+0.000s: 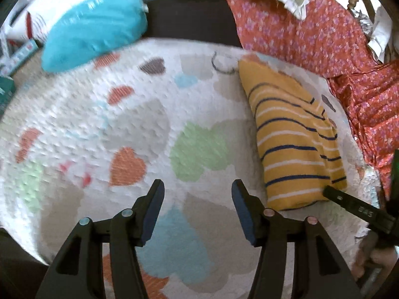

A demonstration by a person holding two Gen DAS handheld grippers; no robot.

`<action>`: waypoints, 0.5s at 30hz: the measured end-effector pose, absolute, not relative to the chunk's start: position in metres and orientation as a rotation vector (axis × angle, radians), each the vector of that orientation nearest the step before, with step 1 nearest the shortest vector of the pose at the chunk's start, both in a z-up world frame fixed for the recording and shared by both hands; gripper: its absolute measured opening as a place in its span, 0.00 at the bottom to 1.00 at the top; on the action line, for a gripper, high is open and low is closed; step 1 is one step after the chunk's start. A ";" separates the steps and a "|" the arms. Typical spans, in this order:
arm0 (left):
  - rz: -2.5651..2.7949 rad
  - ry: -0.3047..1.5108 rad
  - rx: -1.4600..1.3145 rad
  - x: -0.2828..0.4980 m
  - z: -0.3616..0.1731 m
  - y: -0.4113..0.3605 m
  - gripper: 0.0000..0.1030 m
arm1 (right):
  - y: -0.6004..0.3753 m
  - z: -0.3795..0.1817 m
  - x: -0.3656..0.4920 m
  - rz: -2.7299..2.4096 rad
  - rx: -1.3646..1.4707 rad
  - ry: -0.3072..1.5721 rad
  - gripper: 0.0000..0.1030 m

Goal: Fold small clothes

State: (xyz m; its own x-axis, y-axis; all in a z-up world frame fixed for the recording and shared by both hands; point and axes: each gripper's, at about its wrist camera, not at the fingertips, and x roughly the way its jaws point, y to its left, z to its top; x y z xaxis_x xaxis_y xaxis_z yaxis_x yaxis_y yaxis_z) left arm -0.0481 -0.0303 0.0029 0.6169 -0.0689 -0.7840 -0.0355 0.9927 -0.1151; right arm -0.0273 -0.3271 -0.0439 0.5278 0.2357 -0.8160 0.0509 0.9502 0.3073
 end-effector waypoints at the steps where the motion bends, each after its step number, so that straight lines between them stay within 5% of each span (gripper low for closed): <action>1: 0.007 0.882 -0.102 -0.055 0.009 -0.030 0.55 | -0.329 -0.040 -0.033 0.109 0.310 1.011 0.49; 5: 0.105 0.747 -0.035 -0.093 0.048 -0.032 0.66 | -0.338 -0.022 -0.069 0.098 0.305 0.956 0.49; 7: 0.146 0.664 -0.017 -0.112 0.072 -0.033 0.85 | -0.337 -0.014 -0.092 0.076 0.279 0.915 0.50; 10: 0.200 0.514 0.013 -0.149 0.111 -0.037 0.99 | -0.339 -0.005 -0.120 0.069 0.295 0.869 0.51; 15: 0.244 0.371 0.044 -0.187 0.166 -0.048 1.00 | -0.330 0.008 -0.152 0.064 0.243 0.795 0.54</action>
State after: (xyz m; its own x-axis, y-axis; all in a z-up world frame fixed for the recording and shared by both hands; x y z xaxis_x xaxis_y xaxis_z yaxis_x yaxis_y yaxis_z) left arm -0.1865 -0.0478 0.1664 0.9031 0.2439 -0.3534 -0.2278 0.9698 0.0871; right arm -0.1517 -0.3303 0.0082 0.6997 0.1483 -0.6989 0.0342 0.9701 0.2402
